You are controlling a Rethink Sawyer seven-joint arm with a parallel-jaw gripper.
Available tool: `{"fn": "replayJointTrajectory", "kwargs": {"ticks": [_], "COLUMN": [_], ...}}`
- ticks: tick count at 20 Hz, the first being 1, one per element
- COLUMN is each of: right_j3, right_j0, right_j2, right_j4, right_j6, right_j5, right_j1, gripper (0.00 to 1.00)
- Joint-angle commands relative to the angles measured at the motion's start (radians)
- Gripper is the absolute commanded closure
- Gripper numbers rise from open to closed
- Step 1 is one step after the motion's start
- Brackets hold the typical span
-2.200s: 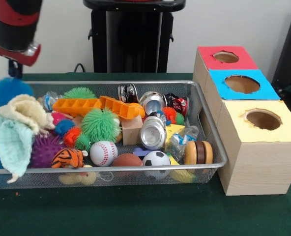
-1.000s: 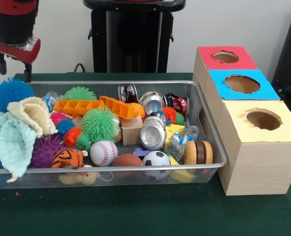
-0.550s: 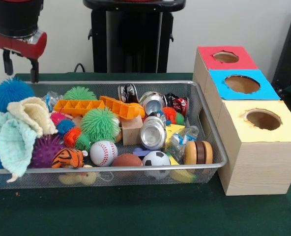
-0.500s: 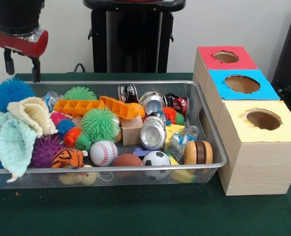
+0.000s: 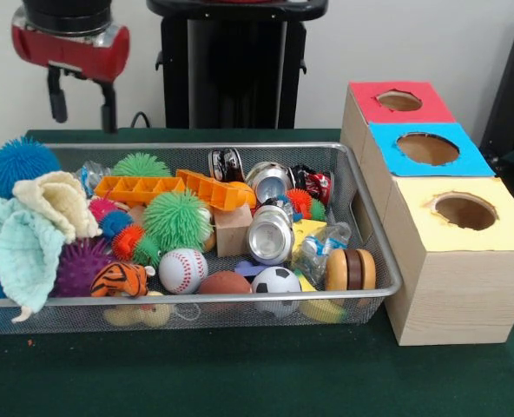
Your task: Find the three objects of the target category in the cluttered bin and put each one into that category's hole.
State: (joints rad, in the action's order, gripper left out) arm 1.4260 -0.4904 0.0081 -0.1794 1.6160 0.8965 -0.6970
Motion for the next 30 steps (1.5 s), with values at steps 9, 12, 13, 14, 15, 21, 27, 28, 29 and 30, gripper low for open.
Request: {"fn": "replayJointTrajectory", "kwargs": {"ticks": [9, 12, 13, 14, 15, 21, 27, 28, 29, 30], "right_j3": [-0.101, -0.130, -0.144, -0.158, -0.176, -0.229, -0.298, -0.300, -0.303, -0.310], "right_j0": [0.159, 0.183, 0.189, 0.197, 0.205, 0.207, 0.216, 0.216, 0.215, 0.217], "right_j2": [-0.020, -0.034, -0.035, -0.040, -0.046, -0.038, -0.054, -0.054, -0.051, -0.055], "right_j4": [0.117, 0.140, 0.147, 0.153, 0.158, 0.189, 0.216, 0.221, 0.229, 0.233], "right_j6": [0.321, 0.335, 0.336, 0.345, 0.353, 0.361, 0.385, 0.384, 0.381, 0.382], "right_j5": [0.061, 0.057, 0.052, 0.043, 0.038, -0.116, -0.184, -0.193, -0.199, -0.202], "right_j1": [0.104, 0.129, 0.143, 0.158, 0.177, 0.292, 0.387, 0.393, 0.399, 0.405], "gripper": [0.00, 0.00, 0.00, 0.00, 0.00, 0.00, 0.00, 0.00, 0.00, 0.00]}}
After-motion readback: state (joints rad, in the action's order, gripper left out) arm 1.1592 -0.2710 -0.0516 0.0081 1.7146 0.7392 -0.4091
